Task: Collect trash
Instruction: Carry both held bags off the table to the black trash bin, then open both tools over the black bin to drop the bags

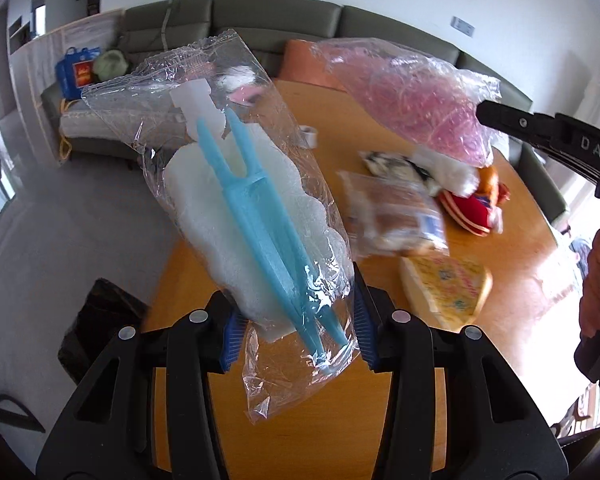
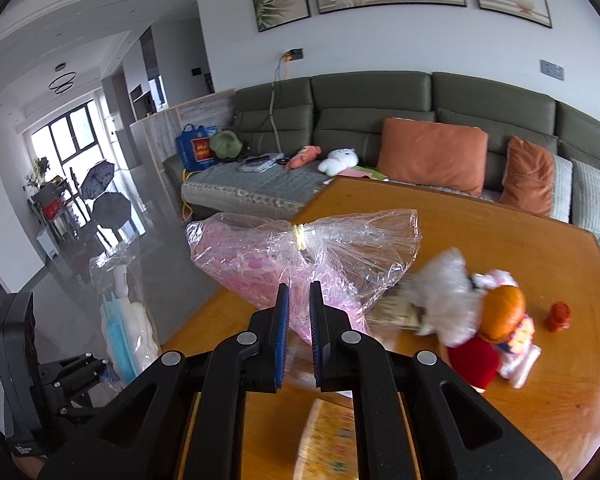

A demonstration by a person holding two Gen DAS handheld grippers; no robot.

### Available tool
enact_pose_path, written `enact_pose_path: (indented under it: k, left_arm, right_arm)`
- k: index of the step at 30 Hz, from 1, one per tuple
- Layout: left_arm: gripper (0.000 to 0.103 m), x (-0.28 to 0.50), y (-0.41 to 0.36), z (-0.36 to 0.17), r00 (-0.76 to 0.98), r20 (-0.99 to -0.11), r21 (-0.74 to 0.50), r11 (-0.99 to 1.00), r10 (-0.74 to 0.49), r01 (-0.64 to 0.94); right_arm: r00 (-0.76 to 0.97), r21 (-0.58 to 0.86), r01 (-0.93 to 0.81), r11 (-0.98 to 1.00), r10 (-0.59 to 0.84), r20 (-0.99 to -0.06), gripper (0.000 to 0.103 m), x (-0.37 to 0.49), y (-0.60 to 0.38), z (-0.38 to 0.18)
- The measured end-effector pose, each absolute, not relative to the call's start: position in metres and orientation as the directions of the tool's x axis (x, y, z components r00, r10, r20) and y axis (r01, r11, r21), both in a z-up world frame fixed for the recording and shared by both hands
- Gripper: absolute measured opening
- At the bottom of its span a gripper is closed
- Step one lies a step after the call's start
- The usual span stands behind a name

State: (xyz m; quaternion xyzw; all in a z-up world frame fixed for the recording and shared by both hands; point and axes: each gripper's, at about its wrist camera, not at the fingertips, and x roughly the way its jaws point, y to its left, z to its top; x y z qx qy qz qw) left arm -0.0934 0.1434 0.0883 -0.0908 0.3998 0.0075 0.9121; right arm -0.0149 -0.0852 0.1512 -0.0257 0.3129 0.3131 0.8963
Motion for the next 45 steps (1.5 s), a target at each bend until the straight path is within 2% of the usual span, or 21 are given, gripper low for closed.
enact_pose_path:
  k: [8, 15, 24, 25, 26, 27, 28, 29, 35, 39, 42, 45]
  left_arm:
    - [0.045, -0.124, 0.247, 0.077, 0.671, -0.737, -0.14, 0.953, 0.08, -0.267]
    - [0.045, -0.172, 0.336, 0.044, 0.563, -0.8, -0.115, 0.869, 0.206, -0.481]
    - [0.046, -0.199, 0.423, -0.007, 0.394, -0.886, -0.094, 0.736, 0.246, -0.671]
    - [0.048, -0.197, 0.427, -0.011, 0.382, -0.89, -0.088, 0.73, 0.248, -0.678]
    - [0.052, -0.197, 0.43, -0.014, 0.37, -0.895, -0.081, 0.724, 0.25, -0.685]
    - [0.066, -0.193, 0.437, -0.019, 0.355, -0.903, -0.079, 0.717, 0.243, -0.692]
    - [0.091, -0.191, 0.445, -0.022, 0.342, -0.908, -0.076, 0.708, 0.241, -0.702]
    - [0.098, -0.198, 0.453, -0.025, 0.332, -0.91, -0.068, 0.697, 0.25, -0.714]
    - [0.097, -0.21, 0.482, -0.024, 0.306, -0.912, -0.06, 0.649, 0.273, -0.758]
    - [0.097, -0.209, 0.478, -0.017, 0.317, -0.909, -0.077, 0.638, 0.272, -0.767]
    - [0.097, -0.207, 0.474, -0.012, 0.33, -0.906, -0.096, 0.631, 0.265, -0.769]
    - [0.097, -0.202, 0.463, -0.003, 0.351, -0.896, -0.106, 0.636, 0.272, -0.764]
  right_arm:
    - [0.498, 0.15, -0.7, 0.698, 0.628, -0.598, 0.011, -0.026, 0.029, 0.141]
    - [0.335, 0.181, -0.809, 0.559, 0.692, -0.639, 0.011, -0.045, 0.139, 0.122]
    - [0.11, 0.23, -0.887, 0.401, 0.665, -0.738, 0.011, -0.073, 0.249, 0.076]
    - [0.086, 0.24, -0.89, 0.389, 0.659, -0.747, 0.013, -0.075, 0.262, 0.071]
    - [0.069, 0.247, -0.89, 0.383, 0.649, -0.758, 0.023, -0.076, 0.274, 0.066]
    - [0.069, 0.245, -0.887, 0.391, 0.637, -0.768, 0.033, -0.075, 0.285, 0.062]
    - [0.066, 0.248, -0.886, 0.391, 0.636, -0.769, 0.051, -0.076, 0.294, 0.06]
    - [0.065, 0.249, -0.886, 0.39, 0.639, -0.767, 0.056, -0.076, 0.302, 0.059]
    - [0.097, 0.222, -0.89, 0.398, 0.641, -0.761, 0.057, -0.074, 0.317, 0.059]
    - [0.123, 0.21, -0.889, 0.407, 0.654, -0.746, 0.066, -0.065, 0.315, 0.061]
    - [0.128, 0.227, -0.883, 0.411, 0.675, -0.727, 0.077, -0.06, 0.301, 0.07]
    - [0.146, 0.228, -0.875, 0.427, 0.682, -0.716, 0.079, -0.056, 0.289, 0.08]
